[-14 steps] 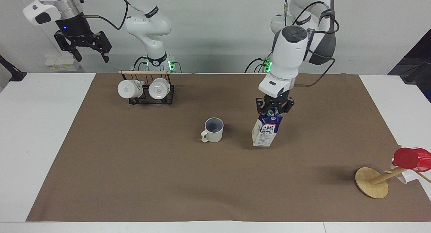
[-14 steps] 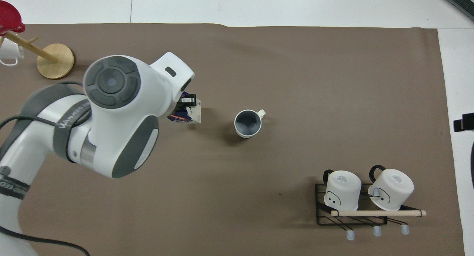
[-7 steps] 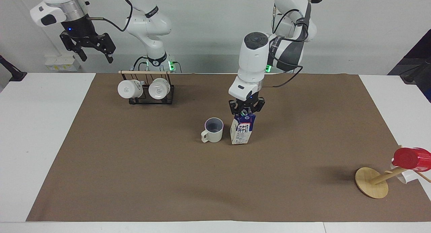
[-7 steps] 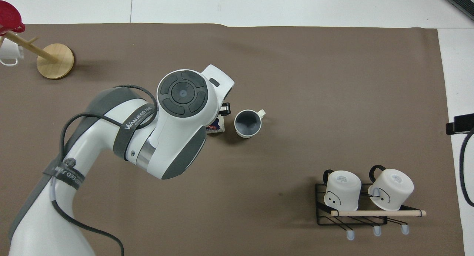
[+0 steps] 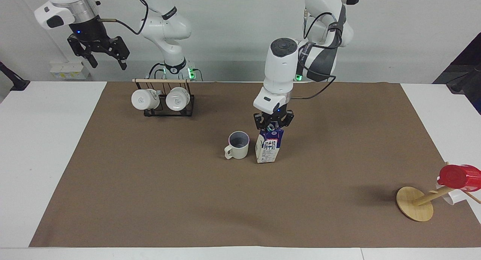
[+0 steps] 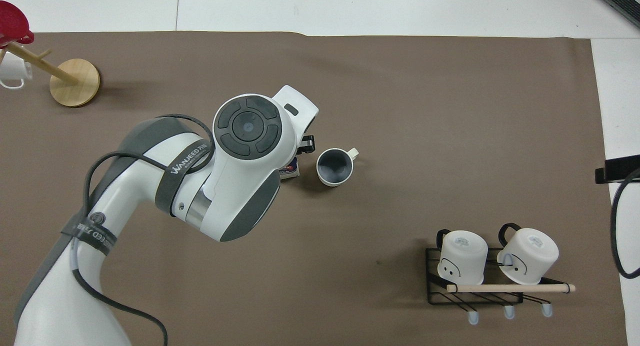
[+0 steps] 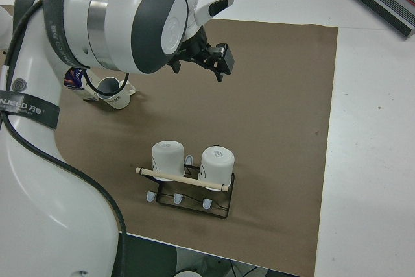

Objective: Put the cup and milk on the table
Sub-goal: 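Lower the carton onto the table and open the left gripper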

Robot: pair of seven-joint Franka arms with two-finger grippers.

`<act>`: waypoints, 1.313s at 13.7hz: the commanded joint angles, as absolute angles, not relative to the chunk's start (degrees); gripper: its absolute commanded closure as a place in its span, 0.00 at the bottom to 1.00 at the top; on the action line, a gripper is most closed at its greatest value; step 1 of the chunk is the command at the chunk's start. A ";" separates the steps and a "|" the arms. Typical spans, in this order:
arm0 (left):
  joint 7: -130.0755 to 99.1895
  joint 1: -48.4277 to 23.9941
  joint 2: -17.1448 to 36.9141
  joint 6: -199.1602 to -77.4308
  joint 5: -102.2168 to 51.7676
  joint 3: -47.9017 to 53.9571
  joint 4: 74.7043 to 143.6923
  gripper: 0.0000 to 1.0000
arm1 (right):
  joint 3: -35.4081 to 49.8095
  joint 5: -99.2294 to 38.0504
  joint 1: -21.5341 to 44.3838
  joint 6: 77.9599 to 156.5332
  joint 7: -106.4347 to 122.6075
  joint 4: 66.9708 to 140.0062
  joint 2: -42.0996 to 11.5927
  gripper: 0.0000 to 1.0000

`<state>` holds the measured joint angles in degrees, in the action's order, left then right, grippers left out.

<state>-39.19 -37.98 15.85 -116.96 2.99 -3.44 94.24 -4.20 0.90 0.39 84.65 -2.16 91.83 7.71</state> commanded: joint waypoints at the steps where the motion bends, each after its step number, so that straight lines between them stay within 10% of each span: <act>1: -39.03 -38.94 16.00 -118.30 3.96 -4.13 94.31 0.00 | -3.17 1.76 0.26 85.96 -1.33 94.22 9.84 0.00; 18: -8.73 -19.19 -0.70 -101.08 2.38 -4.66 94.22 0.00 | -2.99 1.76 0.18 85.78 -1.32 94.04 9.67 0.00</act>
<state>-14.09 -23.40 1.37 -102.82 3.02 -5.06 93.32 -3.30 0.98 0.40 84.65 -1.84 92.15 8.18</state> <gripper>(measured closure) 0.000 0.000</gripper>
